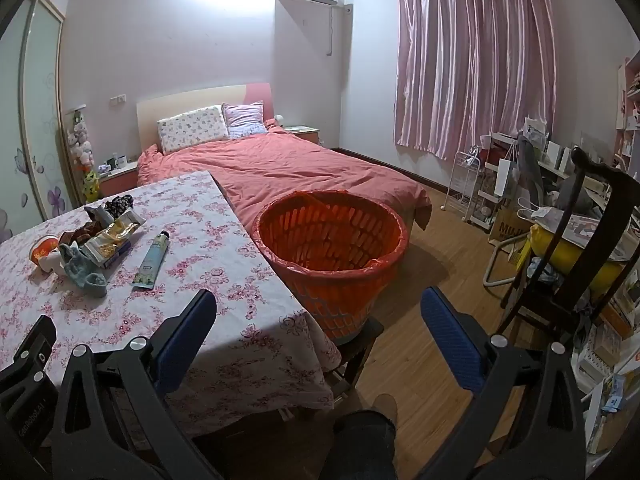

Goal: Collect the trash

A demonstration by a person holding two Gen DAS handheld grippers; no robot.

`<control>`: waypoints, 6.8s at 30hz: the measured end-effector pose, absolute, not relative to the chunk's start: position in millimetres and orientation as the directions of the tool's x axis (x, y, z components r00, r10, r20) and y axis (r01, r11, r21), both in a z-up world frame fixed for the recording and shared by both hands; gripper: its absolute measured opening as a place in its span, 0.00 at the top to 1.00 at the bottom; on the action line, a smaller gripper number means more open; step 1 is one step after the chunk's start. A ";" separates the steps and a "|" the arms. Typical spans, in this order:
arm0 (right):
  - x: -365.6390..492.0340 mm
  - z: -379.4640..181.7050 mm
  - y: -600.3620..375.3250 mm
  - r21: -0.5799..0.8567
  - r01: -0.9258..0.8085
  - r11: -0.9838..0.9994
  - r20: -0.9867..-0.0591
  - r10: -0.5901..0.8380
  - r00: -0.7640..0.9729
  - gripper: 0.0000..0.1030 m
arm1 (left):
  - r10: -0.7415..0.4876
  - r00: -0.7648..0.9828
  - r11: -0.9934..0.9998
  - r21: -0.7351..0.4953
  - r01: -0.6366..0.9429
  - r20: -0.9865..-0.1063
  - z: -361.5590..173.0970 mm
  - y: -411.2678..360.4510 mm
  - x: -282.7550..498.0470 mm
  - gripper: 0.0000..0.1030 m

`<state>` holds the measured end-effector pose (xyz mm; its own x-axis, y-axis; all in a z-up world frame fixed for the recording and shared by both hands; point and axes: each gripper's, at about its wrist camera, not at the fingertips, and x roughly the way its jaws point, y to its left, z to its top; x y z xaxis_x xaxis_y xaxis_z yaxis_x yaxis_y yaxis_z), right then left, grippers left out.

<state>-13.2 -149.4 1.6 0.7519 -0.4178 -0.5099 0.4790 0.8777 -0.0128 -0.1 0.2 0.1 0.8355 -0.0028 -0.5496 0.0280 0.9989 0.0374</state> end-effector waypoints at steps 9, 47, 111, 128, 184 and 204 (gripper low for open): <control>-13.3 2.2 -149.4 -0.013 0.479 0.878 -0.509 -0.418 0.752 0.02 | -0.001 0.833 0.999 0.039 0.028 -0.553 0.0 0.1 0.1 0.04; -13.8 2.0 -150.1 -0.014 0.478 0.878 -0.509 -0.418 0.752 0.02 | -0.004 0.831 0.999 0.036 0.028 -0.556 -0.1 0.2 0.2 0.04; 46.3 -19.1 -137.3 -0.038 0.392 0.919 -0.572 -0.342 0.746 0.02 | 0.075 0.766 0.989 -0.048 -0.137 -0.638 -11.8 81.3 79.7 0.04; 156.3 -34.1 -88.9 0.134 0.154 0.979 -0.685 -0.021 0.728 0.13 | 0.155 0.689 0.953 -0.076 -0.293 -0.708 -31.4 189.5 225.4 0.04; 211.3 -47.1 -76.6 0.148 0.066 0.987 -0.746 0.068 0.662 0.73 | 0.146 0.628 0.963 -0.036 -0.268 -0.764 -43.2 214.5 313.7 0.28; 157.9 17.0 -172.8 0.186 0.198 0.962 -0.607 -0.046 0.793 0.73 | -0.185 0.743 0.983 -0.120 0.141 -0.644 44.0 41.7 231.9 0.28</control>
